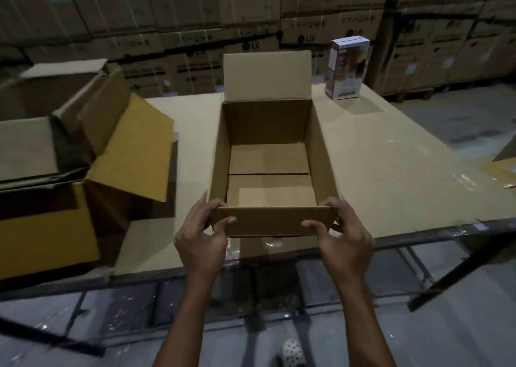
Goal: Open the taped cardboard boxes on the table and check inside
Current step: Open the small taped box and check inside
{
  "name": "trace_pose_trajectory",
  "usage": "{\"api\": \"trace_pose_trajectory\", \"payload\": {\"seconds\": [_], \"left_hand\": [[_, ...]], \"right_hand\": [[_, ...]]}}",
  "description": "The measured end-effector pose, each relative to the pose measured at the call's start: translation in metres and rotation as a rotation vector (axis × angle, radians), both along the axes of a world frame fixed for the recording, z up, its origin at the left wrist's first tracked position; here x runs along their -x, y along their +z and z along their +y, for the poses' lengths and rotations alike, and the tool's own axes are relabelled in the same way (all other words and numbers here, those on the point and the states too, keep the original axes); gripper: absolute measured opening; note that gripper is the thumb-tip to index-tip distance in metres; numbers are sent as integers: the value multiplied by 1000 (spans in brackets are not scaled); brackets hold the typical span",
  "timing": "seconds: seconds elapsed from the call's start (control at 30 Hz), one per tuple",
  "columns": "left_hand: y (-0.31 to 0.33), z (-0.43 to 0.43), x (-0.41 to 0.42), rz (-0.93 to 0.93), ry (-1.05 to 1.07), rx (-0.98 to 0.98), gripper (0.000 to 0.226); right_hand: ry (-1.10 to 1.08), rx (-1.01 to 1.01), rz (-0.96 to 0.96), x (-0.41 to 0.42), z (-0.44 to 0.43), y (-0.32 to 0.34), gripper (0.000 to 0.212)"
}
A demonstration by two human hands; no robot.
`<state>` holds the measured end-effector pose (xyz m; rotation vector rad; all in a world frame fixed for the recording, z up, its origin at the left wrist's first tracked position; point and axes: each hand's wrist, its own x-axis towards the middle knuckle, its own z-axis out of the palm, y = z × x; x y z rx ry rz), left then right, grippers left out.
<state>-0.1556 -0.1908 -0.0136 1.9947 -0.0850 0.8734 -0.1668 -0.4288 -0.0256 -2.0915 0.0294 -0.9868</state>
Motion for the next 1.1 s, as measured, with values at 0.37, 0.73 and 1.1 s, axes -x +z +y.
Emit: {"api": "trace_pose_trajectory", "payload": {"seconds": [0.37, 0.73, 1.1], "left_hand": [[42, 142, 59, -64, 32, 33, 43], [123, 339, -2, -199, 34, 41, 34], [214, 541, -101, -299, 99, -55, 40]], "right_hand": [[52, 56, -15, 52, 143, 33, 51], [75, 136, -205, -28, 332, 116, 66], [80, 128, -328, -135, 526, 200, 60]]}}
